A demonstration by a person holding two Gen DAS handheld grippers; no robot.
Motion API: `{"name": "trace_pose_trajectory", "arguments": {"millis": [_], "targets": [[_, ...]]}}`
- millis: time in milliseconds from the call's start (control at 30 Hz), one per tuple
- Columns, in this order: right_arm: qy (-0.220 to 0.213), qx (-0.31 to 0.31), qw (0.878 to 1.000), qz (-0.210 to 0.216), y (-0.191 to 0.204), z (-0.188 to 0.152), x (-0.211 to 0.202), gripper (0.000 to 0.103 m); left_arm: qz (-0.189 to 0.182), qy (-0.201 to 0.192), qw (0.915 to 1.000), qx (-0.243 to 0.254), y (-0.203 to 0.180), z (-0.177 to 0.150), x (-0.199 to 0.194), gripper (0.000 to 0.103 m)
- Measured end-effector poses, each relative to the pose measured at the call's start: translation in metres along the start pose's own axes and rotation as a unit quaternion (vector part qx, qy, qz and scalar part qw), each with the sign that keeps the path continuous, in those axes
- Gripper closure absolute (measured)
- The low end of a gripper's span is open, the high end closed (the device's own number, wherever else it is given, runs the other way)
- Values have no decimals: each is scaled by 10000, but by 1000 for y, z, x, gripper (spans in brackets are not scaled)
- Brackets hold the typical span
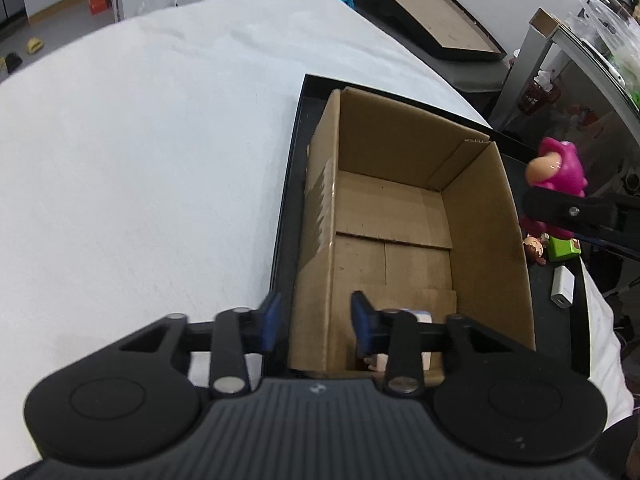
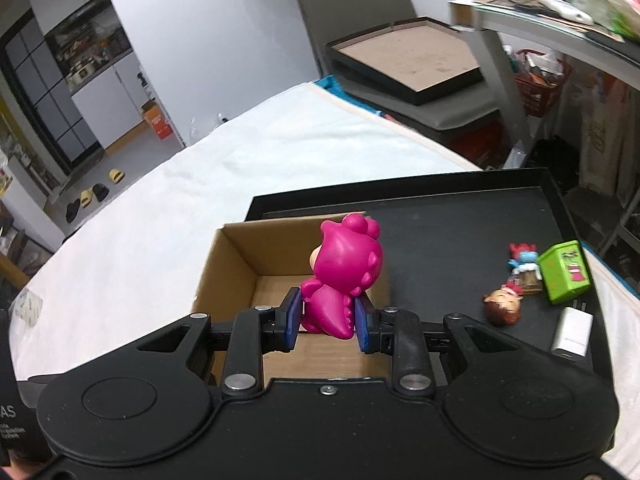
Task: Organize rigid objects
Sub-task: 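Carry the pink doll figure into the box with the right tool and release it, then move the right tool back to the tray and grasp the white charger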
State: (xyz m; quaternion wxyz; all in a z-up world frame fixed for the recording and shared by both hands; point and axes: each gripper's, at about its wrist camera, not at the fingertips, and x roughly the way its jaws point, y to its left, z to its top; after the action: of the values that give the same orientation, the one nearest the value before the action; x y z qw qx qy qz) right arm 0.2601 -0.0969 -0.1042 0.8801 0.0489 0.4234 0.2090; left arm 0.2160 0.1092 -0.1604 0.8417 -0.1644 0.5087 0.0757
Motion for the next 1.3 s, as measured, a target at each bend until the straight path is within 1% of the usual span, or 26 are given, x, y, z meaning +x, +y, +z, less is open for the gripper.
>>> {"name": "trace_pose_trajectory", "arguments": {"millis": [33, 100, 133, 433, 567, 600, 700, 867, 1033, 1133, 1300], "targets": [[16, -31, 10000, -9, 3, -1, 2, 76, -52, 25, 10000, -4, 1, 0, 1, 76], [51, -83, 10000, -14, 11, -1, 6, 76, -140, 77, 9999, -23, 4, -1, 4, 86], [73, -95, 9999, -18, 14, 0, 8, 76, -162, 80, 9998, -29, 5, -1, 5, 88], [147, -338, 9993, -72, 46, 1, 24, 76, -382, -4, 9992, -79, 16, -3, 4, 88], [175, -478, 9987, -29, 58, 3, 29, 75, -458, -6, 9989, -130, 20, -4, 4, 88], [178, -557, 9983, 7, 62, 3, 30, 74, -477, -6, 9988, -149, 21, -5, 4, 88], [148, -729, 9972, -44, 70, 3, 30, 67, -510, -8, 9986, -170, 23, -4, 4, 88], [240, -667, 9975, -77, 66, -1, 28, 66, -499, -24, 9987, -111, 22, -5, 3, 88], [216, -627, 9977, -149, 58, -6, 20, 64, -456, -17, 9989, -71, 19, -4, 2, 88], [170, -569, 9980, -194, 50, -8, 14, 61, -414, 2, 9991, -55, 17, -4, 1, 88], [119, -376, 9988, -294, 28, -12, 4, 60, -256, -83, 9996, 67, 8, -4, -5, 88]]}}
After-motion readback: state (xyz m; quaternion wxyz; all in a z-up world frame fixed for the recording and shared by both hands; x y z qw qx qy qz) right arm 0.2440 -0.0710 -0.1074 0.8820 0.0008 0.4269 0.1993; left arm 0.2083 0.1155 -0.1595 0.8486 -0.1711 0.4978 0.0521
